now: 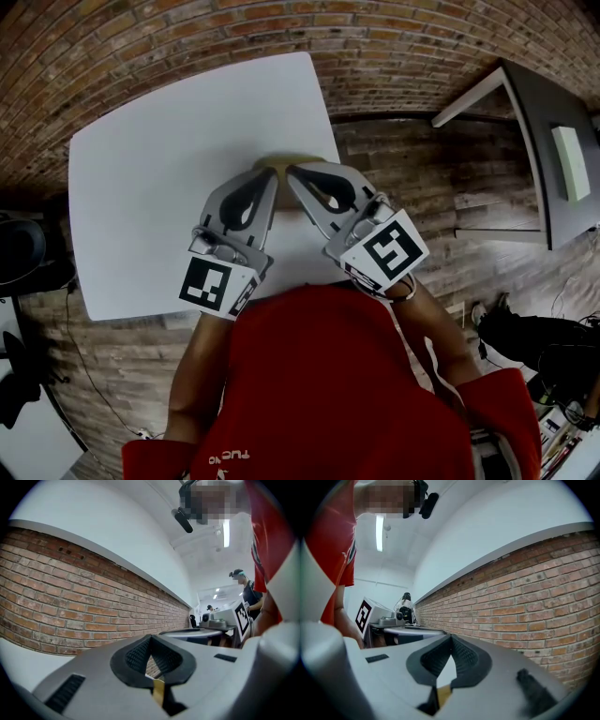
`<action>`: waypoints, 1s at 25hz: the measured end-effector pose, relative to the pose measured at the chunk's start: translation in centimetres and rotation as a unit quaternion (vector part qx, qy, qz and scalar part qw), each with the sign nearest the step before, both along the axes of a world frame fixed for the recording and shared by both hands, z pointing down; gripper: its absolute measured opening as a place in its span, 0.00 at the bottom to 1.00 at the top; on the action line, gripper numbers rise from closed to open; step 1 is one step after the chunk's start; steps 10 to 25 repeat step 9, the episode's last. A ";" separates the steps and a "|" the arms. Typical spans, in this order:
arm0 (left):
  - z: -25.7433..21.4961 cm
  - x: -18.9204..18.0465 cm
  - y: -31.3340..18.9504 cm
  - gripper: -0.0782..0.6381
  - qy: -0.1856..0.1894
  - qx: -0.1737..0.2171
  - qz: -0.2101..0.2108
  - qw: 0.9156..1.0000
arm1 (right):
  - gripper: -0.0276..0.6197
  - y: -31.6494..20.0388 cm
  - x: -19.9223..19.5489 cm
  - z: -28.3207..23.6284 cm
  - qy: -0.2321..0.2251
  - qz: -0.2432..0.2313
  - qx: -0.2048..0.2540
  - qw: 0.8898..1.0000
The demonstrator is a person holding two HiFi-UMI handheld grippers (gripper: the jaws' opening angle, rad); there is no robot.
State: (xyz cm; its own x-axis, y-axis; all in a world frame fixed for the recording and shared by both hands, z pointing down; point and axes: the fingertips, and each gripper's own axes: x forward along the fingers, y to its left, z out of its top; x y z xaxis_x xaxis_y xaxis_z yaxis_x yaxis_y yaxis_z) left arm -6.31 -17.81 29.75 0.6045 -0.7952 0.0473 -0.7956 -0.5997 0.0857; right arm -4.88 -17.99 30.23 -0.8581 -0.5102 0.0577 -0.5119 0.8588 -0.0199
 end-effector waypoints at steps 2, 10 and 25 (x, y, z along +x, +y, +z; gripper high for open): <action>0.0 0.1 0.0 0.13 0.000 0.000 0.001 1.000 | 0.09 0.0 0.1 0.0 0.001 0.000 -0.001 1.000; 0.1 0.4 0.0 0.13 0.001 -0.001 0.003 1.000 | 0.09 -0.2 0.3 0.1 0.000 -0.003 -0.004 1.000; 0.1 0.4 0.0 0.13 0.001 -0.001 0.003 1.000 | 0.09 -0.2 0.3 0.1 0.000 -0.003 -0.004 1.000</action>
